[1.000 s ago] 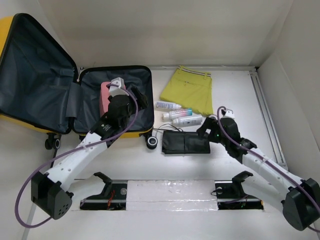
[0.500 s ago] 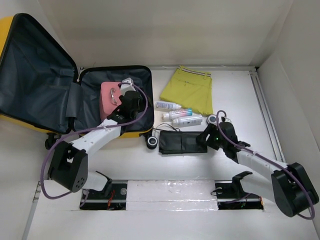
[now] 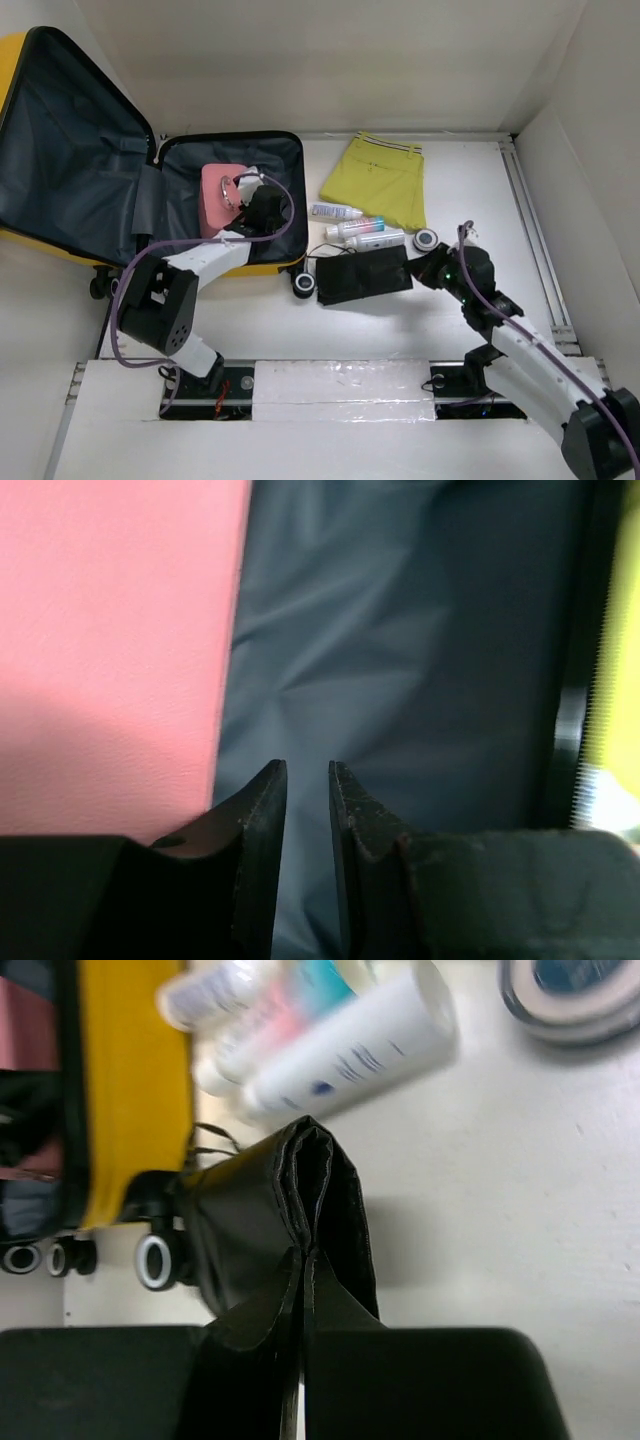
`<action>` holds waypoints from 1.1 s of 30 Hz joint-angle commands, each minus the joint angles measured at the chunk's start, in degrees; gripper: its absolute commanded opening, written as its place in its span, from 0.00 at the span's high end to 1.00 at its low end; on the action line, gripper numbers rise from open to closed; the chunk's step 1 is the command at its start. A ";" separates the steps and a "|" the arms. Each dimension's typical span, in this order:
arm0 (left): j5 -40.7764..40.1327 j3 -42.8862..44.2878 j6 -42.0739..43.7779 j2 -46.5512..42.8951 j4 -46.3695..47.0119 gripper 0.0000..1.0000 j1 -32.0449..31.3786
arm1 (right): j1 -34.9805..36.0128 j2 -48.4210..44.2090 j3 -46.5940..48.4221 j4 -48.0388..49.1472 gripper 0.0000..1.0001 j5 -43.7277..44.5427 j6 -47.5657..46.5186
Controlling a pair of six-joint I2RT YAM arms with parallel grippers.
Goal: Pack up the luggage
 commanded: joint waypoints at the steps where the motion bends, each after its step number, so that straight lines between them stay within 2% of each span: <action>1: -6.46 -0.64 0.07 0.56 -3.77 0.81 1.09 | 0.45 -4.83 6.55 -1.68 1.00 -0.49 -2.94; 7: -9.11 -6.88 -2.04 -4.61 -4.74 0.81 5.75 | 0.98 -6.78 19.10 -4.15 1.00 -3.22 -6.11; 12: -11.65 -6.10 -3.80 -7.08 -6.59 0.78 7.34 | 2.12 -0.82 30.80 -2.76 1.00 -5.68 -9.10; 14: -8.51 -5.57 -5.63 -7.78 -6.51 0.77 9.79 | 3.35 1.38 35.80 -1.09 1.00 -6.99 -9.63; 17: -0.33 -8.28 -7.83 -8.84 -4.48 0.77 16.03 | 4.93 7.97 42.21 2.79 1.00 -9.89 -9.63; 22: 0.04 -9.08 -12.75 -12.44 -2.29 0.73 19.55 | 9.85 19.56 50.67 7.18 1.00 -11.48 -8.58; 26: 9.07 -11.18 -14.61 -13.50 2.36 0.72 26.58 | 14.59 28.43 57.44 9.38 1.00 -13.77 -7.96; 27: 10.48 -10.15 -15.31 -13.50 1.15 0.72 27.63 | 16.60 30.29 59.98 9.38 1.00 -14.29 -7.96; 29: 10.50 -8.56 -16.01 -13.50 -0.70 0.72 27.64 | 18.29 35.99 61.93 9.38 1.00 -14.30 -7.96; 32: 10.59 -9.69 -15.23 -20.42 1.56 0.70 25.28 | 20.05 41.80 65.79 9.38 1.00 -12.63 -8.49; 33: 11.37 -9.70 -14.53 -22.62 2.10 0.70 25.27 | 20.05 46.70 67.28 9.38 1.00 -12.63 -9.10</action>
